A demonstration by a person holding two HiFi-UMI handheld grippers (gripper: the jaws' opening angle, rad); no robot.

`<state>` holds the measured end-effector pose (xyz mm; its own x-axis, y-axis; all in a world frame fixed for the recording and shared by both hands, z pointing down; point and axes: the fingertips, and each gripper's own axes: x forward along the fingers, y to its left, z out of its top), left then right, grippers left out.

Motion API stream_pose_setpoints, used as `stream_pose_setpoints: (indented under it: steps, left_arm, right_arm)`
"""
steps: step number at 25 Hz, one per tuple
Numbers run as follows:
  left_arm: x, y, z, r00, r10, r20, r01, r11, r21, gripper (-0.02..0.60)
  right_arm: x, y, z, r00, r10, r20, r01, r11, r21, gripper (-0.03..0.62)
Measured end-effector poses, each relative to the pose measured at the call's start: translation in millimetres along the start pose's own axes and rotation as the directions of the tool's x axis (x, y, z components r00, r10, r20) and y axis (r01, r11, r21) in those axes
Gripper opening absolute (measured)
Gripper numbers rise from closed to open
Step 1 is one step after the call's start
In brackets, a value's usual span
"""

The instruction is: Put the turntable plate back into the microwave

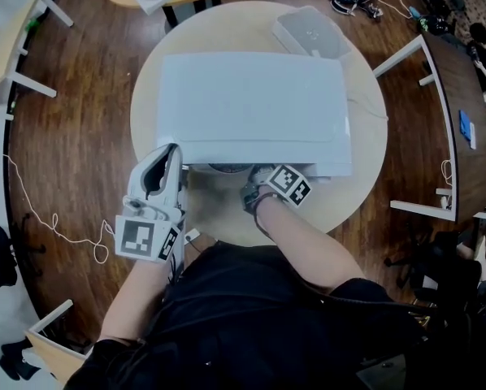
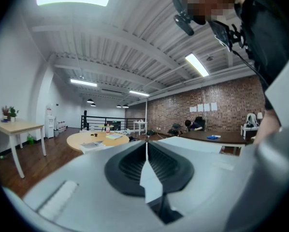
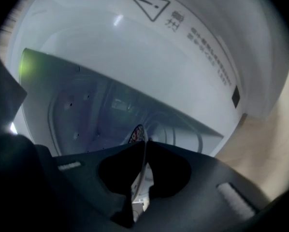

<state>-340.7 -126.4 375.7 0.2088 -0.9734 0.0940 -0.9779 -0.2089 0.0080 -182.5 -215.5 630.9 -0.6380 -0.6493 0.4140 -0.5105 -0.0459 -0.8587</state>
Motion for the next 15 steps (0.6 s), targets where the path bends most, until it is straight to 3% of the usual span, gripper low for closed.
stream_pose_setpoints:
  steps: [7, 15]
  left_arm:
    - [2.0, 4.4, -4.1, 1.000, 0.005, -0.019, -0.005, 1.000, 0.002, 0.011]
    - [1.6, 11.3, -5.1, 0.999, 0.025, -0.030, -0.026, 0.999, -0.026, 0.011]
  right_arm:
    - [11.1, -0.6, 3.8, 0.999, 0.011, 0.031, -0.012, 1.000, 0.022, 0.018]
    - [21.6, -10.1, 9.6, 0.996, -0.035, 0.076, 0.031, 0.998, 0.057, 0.018]
